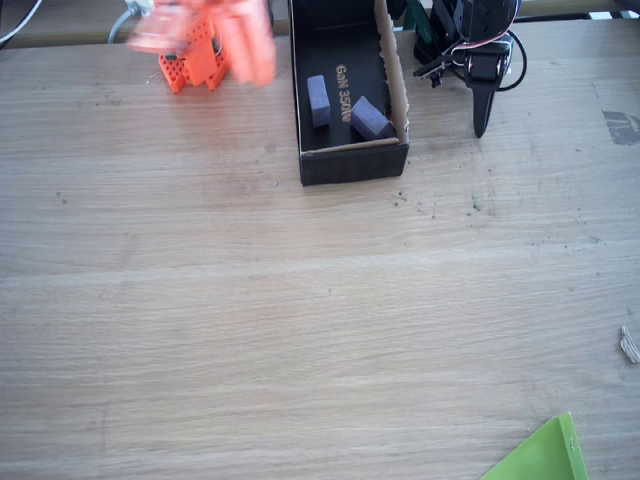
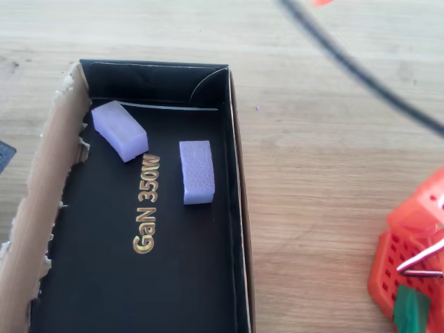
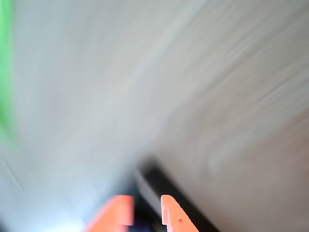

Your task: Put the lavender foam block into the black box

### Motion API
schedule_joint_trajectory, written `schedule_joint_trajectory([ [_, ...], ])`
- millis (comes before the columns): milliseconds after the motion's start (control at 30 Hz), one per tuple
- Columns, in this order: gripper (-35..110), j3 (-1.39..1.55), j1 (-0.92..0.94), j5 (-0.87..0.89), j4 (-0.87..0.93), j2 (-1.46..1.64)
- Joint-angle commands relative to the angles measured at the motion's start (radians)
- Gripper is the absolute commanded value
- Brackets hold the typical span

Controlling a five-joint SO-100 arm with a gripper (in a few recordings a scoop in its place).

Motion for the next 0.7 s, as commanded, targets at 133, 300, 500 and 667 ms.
schedule_joint_trajectory([
  [133, 0, 0.535, 0.302, -0.087, -0.482, 0.354],
  [300, 0, 0.834, 0.229, 0.020, -0.709, 0.374],
  [500, 0, 1.135, 0.175, 0.031, -0.730, 0.681],
  [667, 0, 1.209, 0.166, 0.075, -0.551, 0.877],
])
